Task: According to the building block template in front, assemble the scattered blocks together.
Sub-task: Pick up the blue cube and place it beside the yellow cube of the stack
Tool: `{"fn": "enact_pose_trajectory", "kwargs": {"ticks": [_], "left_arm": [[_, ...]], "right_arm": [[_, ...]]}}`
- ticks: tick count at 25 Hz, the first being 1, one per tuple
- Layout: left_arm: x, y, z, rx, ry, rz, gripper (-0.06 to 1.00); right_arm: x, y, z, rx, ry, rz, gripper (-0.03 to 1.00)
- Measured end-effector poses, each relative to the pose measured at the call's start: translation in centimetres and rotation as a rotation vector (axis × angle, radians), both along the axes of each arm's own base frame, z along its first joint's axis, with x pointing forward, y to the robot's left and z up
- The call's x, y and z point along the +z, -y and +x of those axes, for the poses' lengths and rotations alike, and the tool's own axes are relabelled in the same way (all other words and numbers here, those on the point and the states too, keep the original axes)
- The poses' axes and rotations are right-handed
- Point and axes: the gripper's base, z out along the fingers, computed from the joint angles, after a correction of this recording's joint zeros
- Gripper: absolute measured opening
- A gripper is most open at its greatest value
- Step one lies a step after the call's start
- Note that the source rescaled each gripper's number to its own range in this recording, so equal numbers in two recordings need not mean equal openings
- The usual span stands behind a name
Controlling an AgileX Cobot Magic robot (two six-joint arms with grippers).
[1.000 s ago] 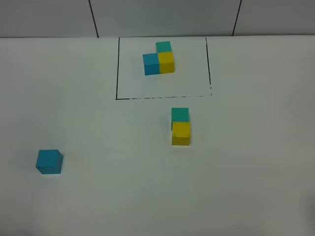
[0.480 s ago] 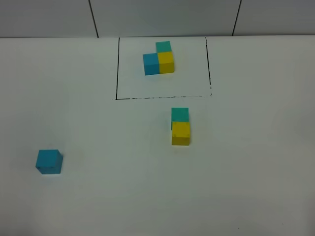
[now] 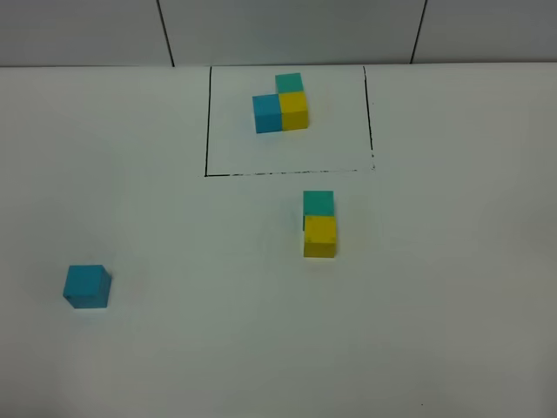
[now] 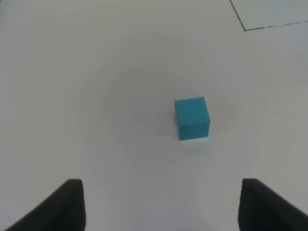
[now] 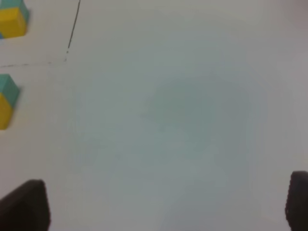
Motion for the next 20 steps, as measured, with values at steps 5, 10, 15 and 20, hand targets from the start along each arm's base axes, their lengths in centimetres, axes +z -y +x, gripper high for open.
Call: {"fn": "enact_pose_trajectory", "kwargs": {"ticks": [5, 10, 15, 20], "left_arm": [[0.00, 0.00, 0.00, 0.000, 0.000, 0.000, 0.54], [0.00, 0.00, 0.00, 0.000, 0.000, 0.000, 0.54], [0.00, 0.00, 0.00, 0.000, 0.000, 0.000, 0.54], [0.00, 0.00, 0.00, -0.001, 0.000, 0.002, 0.54]], "right_arm": [[0.01, 0.00, 0.00, 0.000, 0.001, 0.000, 1.00], [0.01, 0.00, 0.00, 0.000, 0.001, 0.000, 0.99], [0.01, 0.00, 0.00, 0.000, 0.001, 0.000, 0.98], [0.01, 0.00, 0.00, 0.000, 0.001, 0.000, 0.97]]}}
